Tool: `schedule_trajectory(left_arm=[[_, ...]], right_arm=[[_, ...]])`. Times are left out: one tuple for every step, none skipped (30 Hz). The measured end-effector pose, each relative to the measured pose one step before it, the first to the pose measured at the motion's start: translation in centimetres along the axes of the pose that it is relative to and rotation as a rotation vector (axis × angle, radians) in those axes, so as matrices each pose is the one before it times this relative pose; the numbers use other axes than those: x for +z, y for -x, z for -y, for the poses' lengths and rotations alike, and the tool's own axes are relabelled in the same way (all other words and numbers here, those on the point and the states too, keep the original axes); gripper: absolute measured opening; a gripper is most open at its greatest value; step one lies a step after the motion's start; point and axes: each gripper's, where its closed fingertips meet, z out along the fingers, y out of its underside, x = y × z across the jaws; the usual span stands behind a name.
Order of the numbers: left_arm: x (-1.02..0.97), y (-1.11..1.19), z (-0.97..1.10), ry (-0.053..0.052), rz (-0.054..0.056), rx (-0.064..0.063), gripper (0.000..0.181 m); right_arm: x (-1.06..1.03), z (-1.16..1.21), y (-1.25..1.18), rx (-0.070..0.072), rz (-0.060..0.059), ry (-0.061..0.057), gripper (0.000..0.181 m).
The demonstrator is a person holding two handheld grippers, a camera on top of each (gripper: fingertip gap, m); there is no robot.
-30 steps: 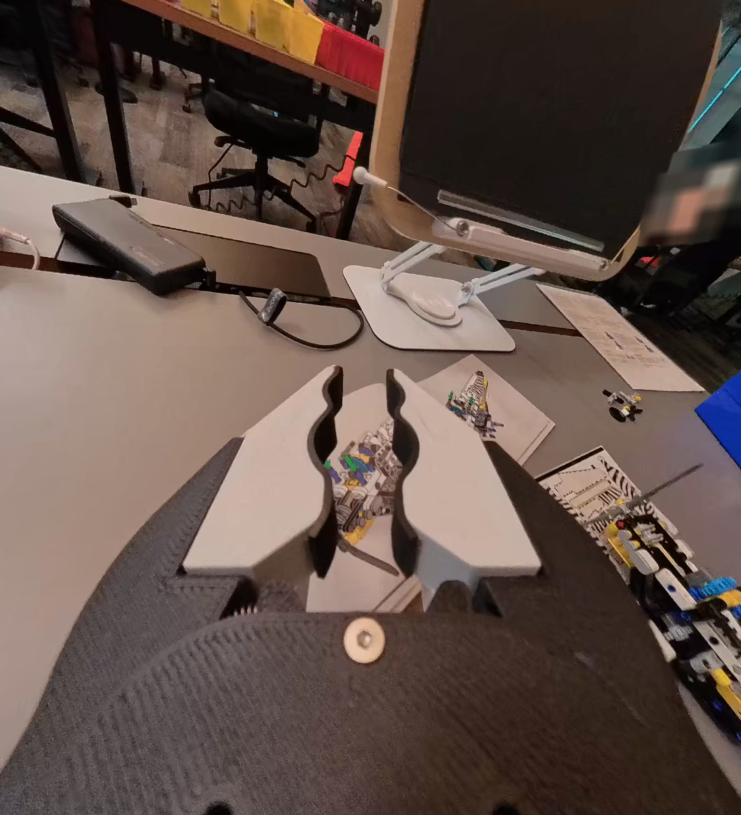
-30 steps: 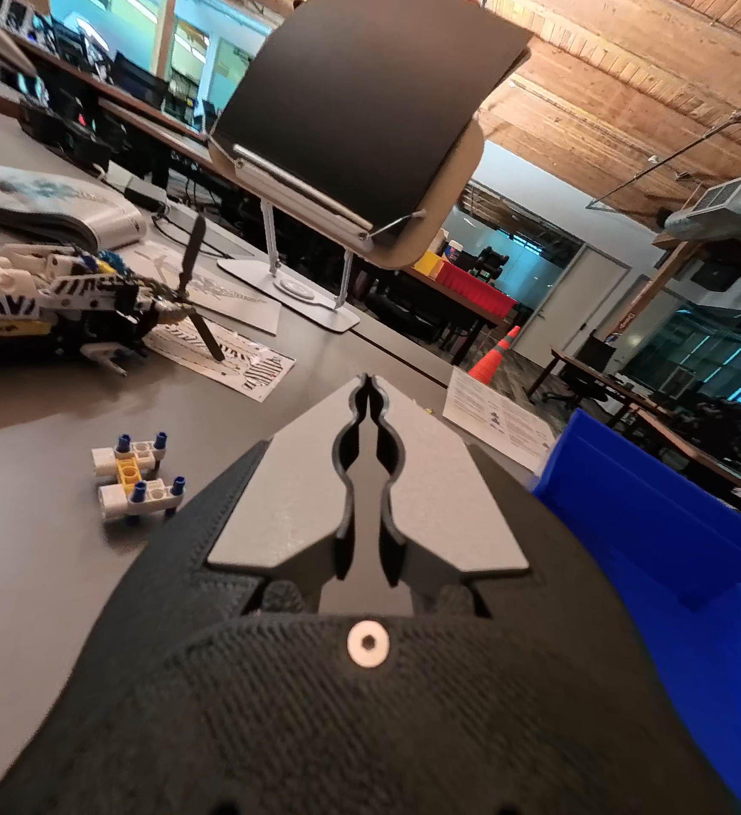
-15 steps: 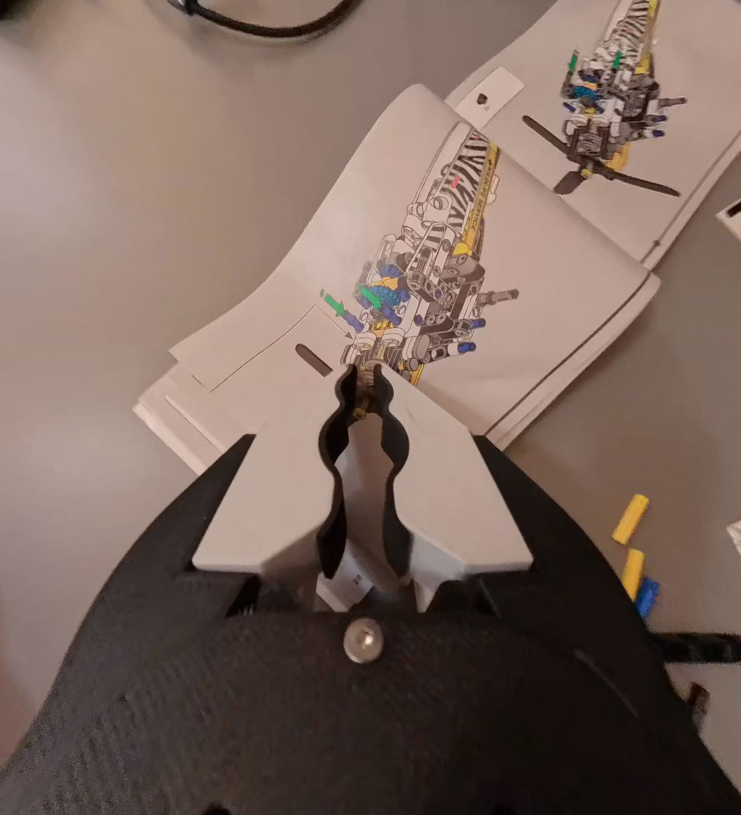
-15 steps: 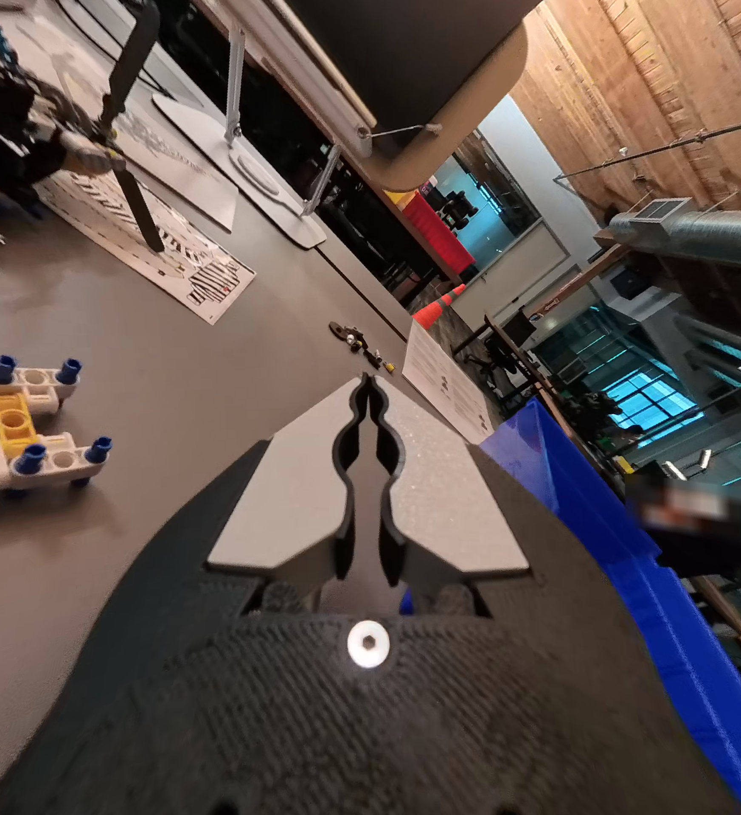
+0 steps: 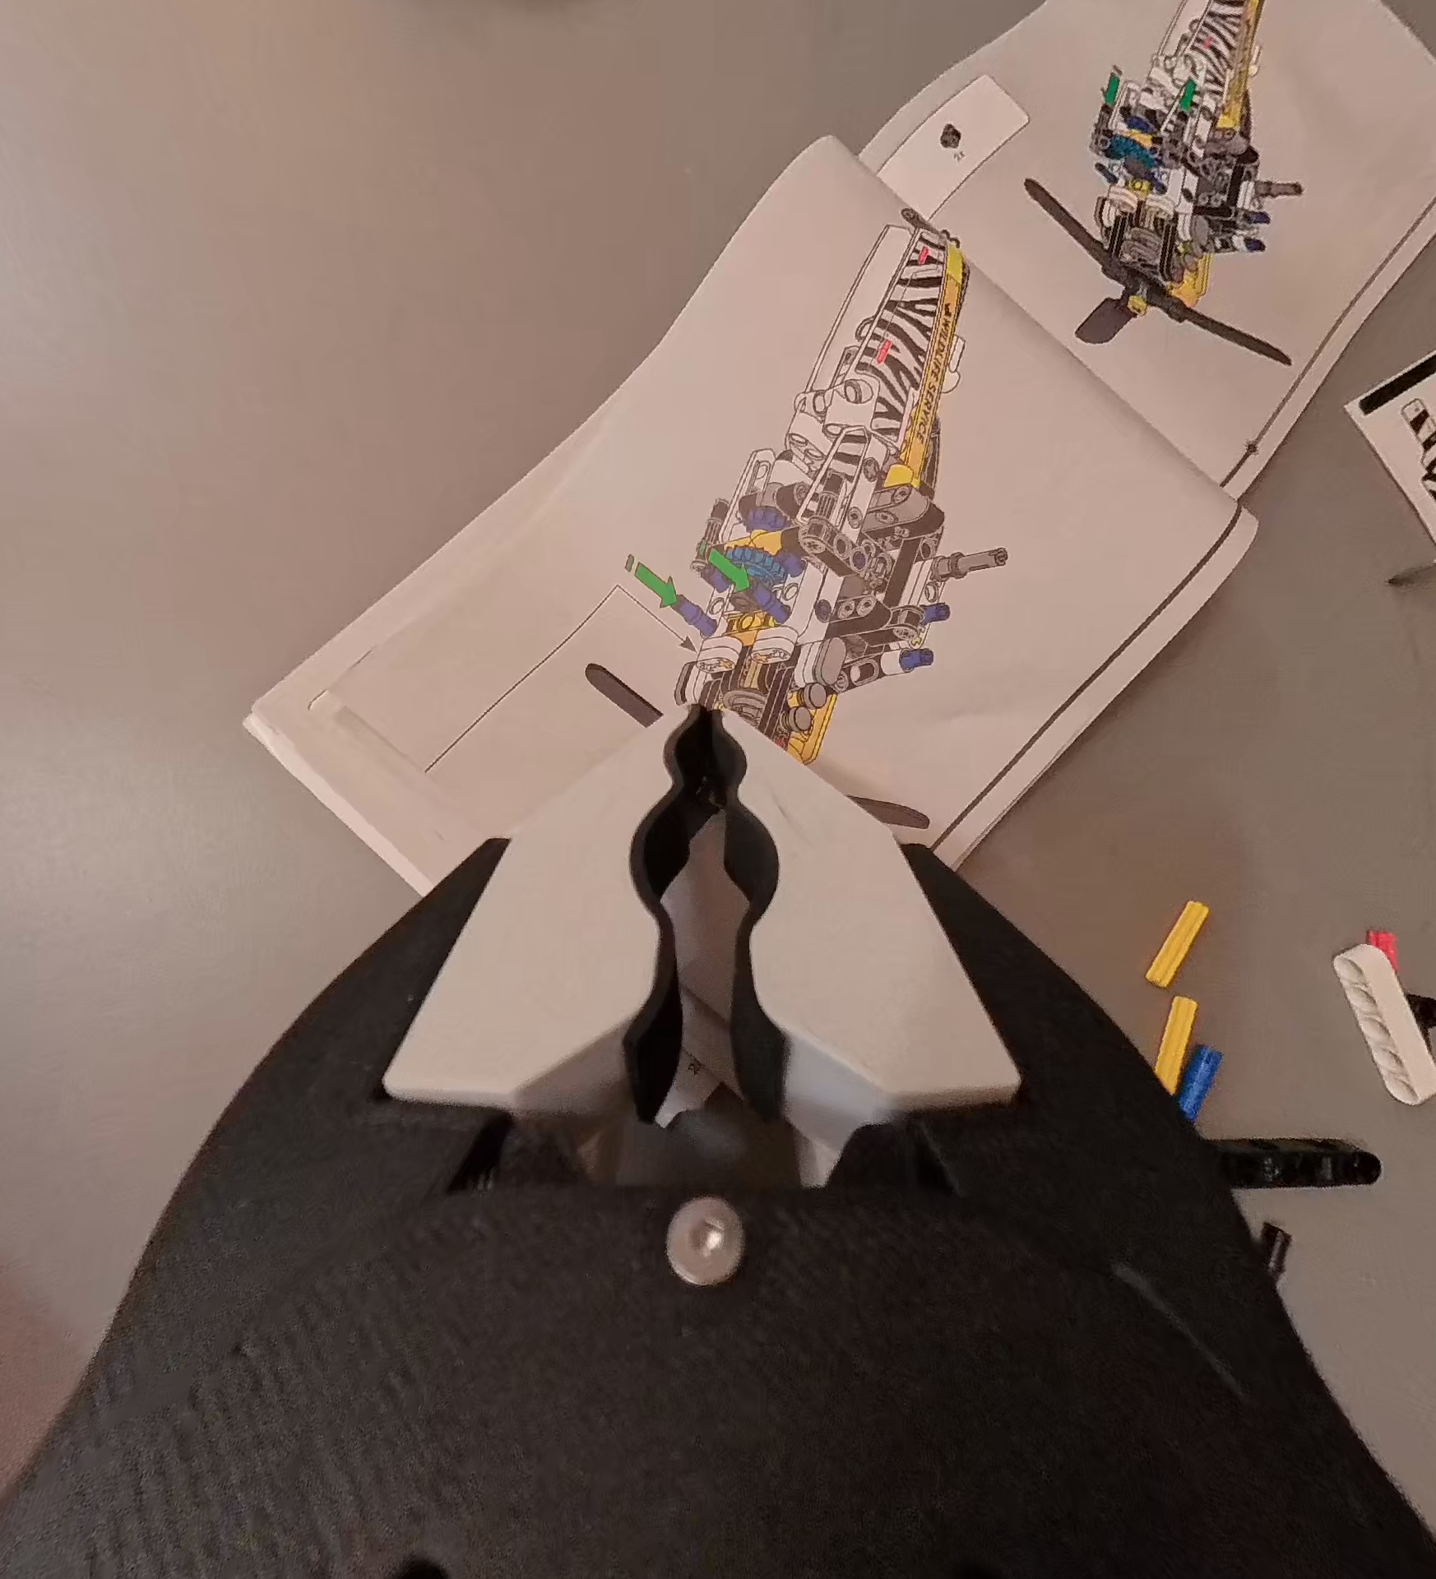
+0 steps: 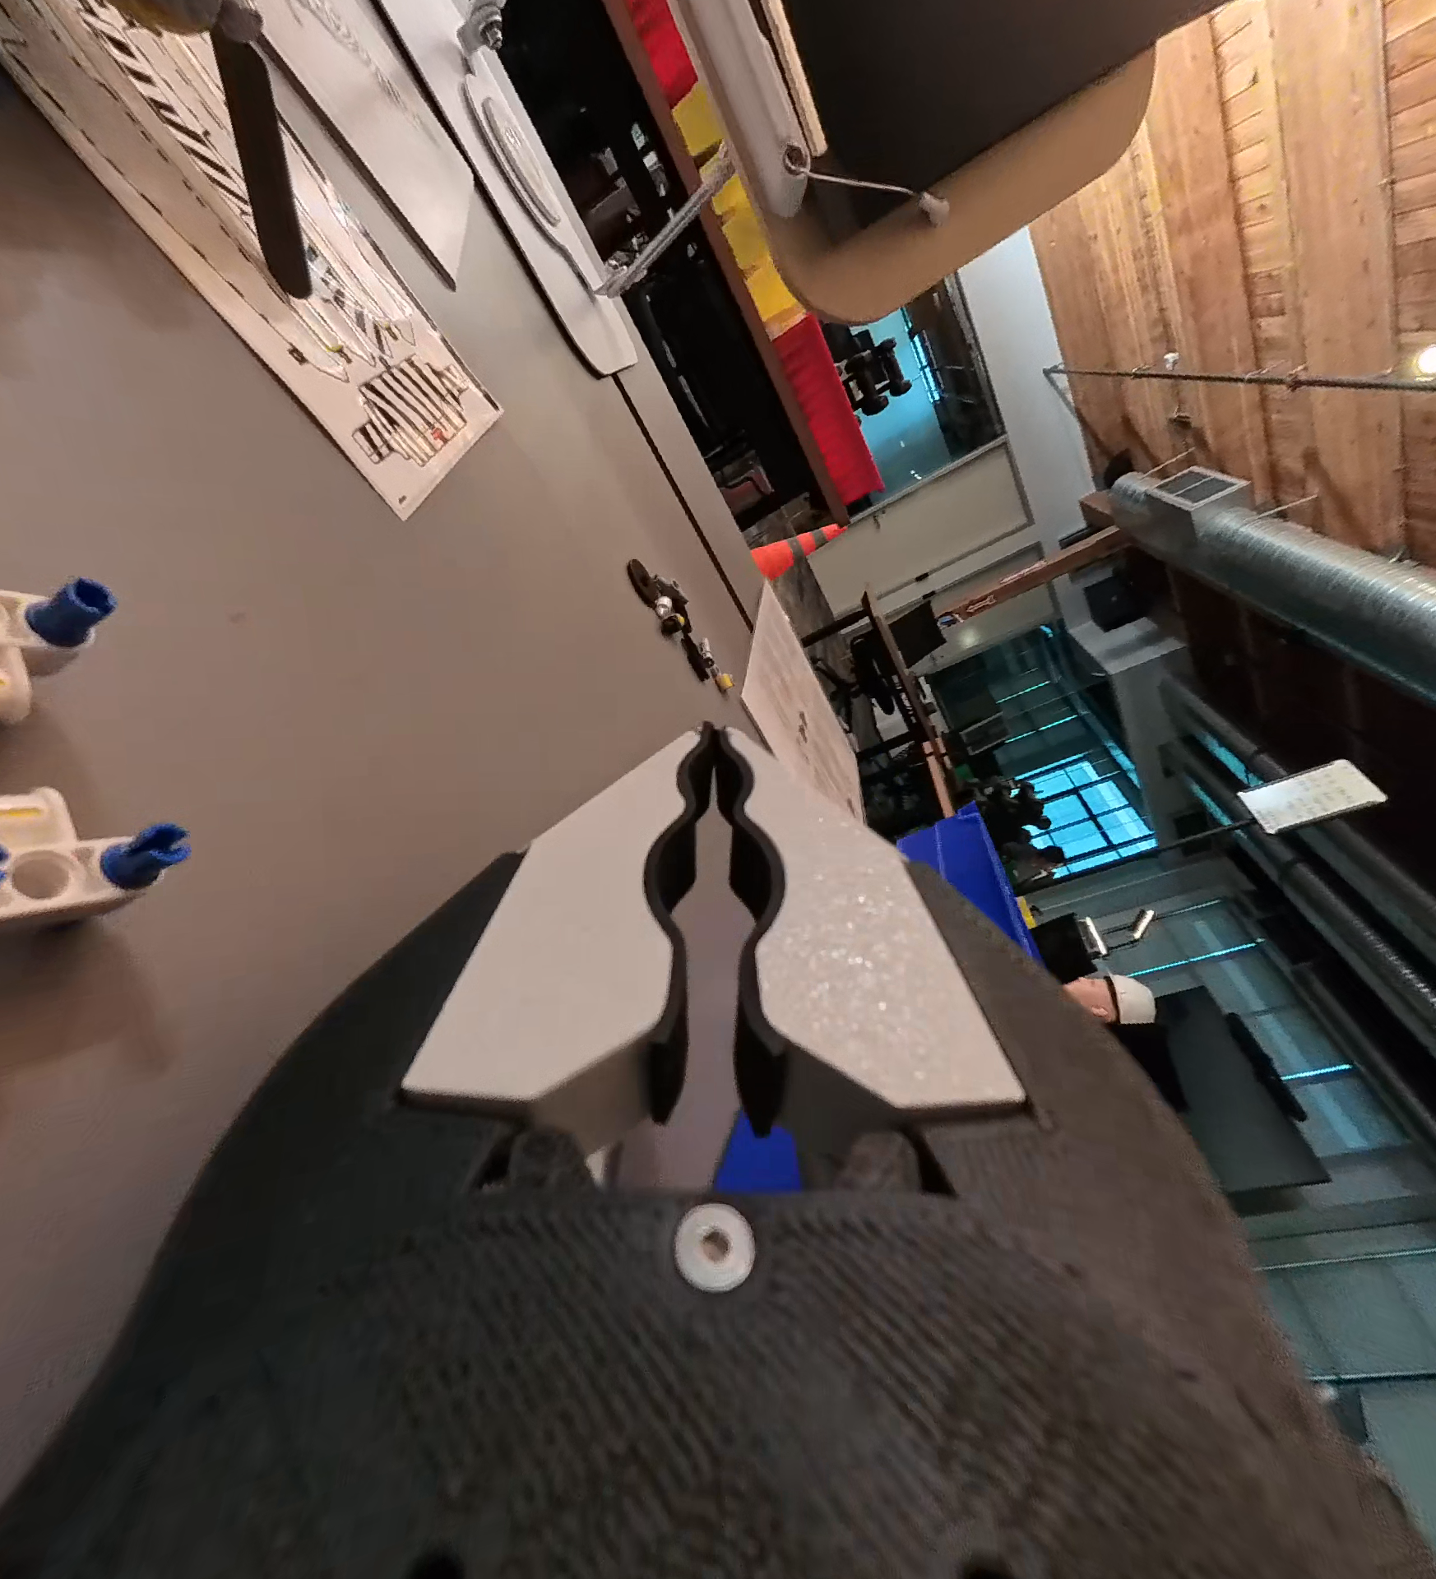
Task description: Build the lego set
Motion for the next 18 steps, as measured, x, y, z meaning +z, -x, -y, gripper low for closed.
schedule_trajectory(left_arm=[[0.012,0.003,0.003,0.0001,0.0059,0.0072,0.001],[-0.004,0.010,0.000,-0.0004,0.0028,0.0060,0.001],[0.004,0.018,0.010,-0.0020,0.0012,0.0045,0.001],[0.016,0.034,0.018,-0.0022,0.0008,0.0018,0.001],[0.007,0.026,0.022,-0.0014,-0.0006,0.0007,0.001],[-0.004,0.004,0.002,-0.0007,-0.0015,0.0009,0.001],[-0.010,0.000,-0.007,-0.0005,-0.0013,0.0014,0.001],[0.003,0.002,-0.010,-0.0003,-0.0008,0.0017,0.001],[-0.006,0.002,-0.007,-0.0001,-0.0003,0.0011,0.001],[-0.006,0.003,-0.009,0.0001,-0.0001,0.0021,0.001],[-0.009,-0.005,0.003,-0.0004,-0.0003,0.0029,0.001],[-0.008,0.005,-0.006,-0.0007,-0.0008,0.0024,0.001],[0.003,-0.002,-0.005,-0.0012,-0.0012,0.0021,0.002],[-0.009,0.010,-0.003,-0.0008,-0.0011,0.0009,0.002],[-0.003,0.002,0.001,-0.0006,-0.0010,0.0008,0.002],[-0.001,-0.002,-0.013,-0.0006,-0.0007,0.0012,0.002],[-0.001,-0.004,0.004,-0.0008,-0.0006,0.0006,0.002],[-0.008,0.004,-0.003,-0.0009,-0.0007,0.0006,0.001]], right_arm=[[-0.030,0.074,0.003,0.0008,-0.0004,-0.0042,0.000],[-0.031,0.090,-0.018,0.0061,0.0009,-0.0063,0.000],[-0.044,0.092,-0.047,0.0098,0.0007,-0.0073,0.000],[-0.050,0.060,-0.129,0.0116,-0.0026,-0.0065,0.000],[-0.069,0.044,-0.209,0.0135,-0.0064,-0.0058,0.000],[-0.069,0.024,-0.266,0.0159,-0.0081,-0.0057,0.000],[-0.082,0.010,-0.279,0.0178,-0.0083,-0.0055,0.000],[-0.070,0.012,-0.269,0.0182,-0.0074,-0.0055,0.000],[-0.072,0.027,-0.260,0.0175,-0.0074,-0.0058,0.000],[-0.070,0.031,-0.290,0.0147,-0.0108,-0.0057,0.000],[-0.090,0.078,-0.315,0.0142,-0.0128,-0.0078,0.000],[-0.089,0.103,-0.302,0.0165,-0.0118,-0.0106,0.000],[-0.092,0.080,-0.307,0.0169,-0.0112,-0.0098,0.000],[-0.083,0.021,-0.334,0.0188,-0.0118,-0.0066,0.000],[-0.064,0.014,-0.315,0.0229,-0.0089,-0.0064,0.000],[-0.053,-0.019,-0.251,0.0263,-0.0040,-0.0055,0.000],[-0.028,-0.045,-0.224,0.0269,-0.0015,-0.0038,0.000],[-0.032,-0.043,-0.216,0.0249,-0.0024,-0.0035,0.000]])
